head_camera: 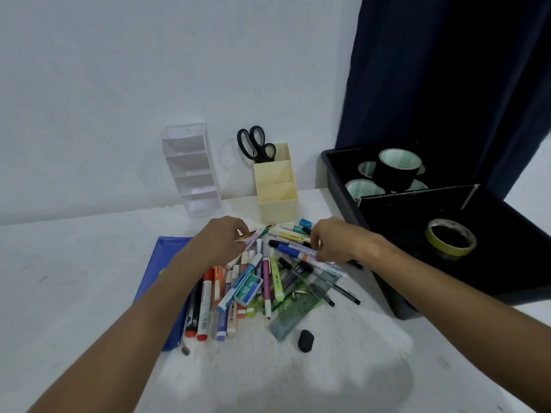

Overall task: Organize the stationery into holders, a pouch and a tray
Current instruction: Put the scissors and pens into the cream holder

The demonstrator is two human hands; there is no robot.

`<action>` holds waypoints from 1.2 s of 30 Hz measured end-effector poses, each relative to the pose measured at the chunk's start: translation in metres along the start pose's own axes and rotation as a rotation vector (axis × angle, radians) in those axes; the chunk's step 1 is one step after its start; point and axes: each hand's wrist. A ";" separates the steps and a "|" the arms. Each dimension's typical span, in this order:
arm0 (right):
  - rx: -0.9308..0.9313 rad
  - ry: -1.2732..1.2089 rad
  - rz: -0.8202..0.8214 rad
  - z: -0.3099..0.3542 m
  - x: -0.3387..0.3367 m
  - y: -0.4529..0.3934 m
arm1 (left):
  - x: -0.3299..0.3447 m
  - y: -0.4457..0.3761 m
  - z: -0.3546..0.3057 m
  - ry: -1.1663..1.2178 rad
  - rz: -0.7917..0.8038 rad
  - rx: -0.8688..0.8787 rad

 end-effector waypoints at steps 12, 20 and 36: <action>0.039 0.077 -0.009 -0.003 0.020 -0.005 | 0.012 -0.008 0.006 -0.024 0.044 0.034; 0.082 0.160 0.007 -0.001 0.027 -0.011 | 0.018 -0.048 -0.036 -0.188 0.155 0.330; -0.207 -0.496 -0.171 -0.019 -0.032 0.007 | -0.034 -0.042 -0.019 -0.279 -0.224 0.093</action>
Point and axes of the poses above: each hand's wrist, its own y-axis away from the middle knuckle, its own x-axis out of the palm, z = x × y, and after that the axes turned 8 degrees about z, right-handed
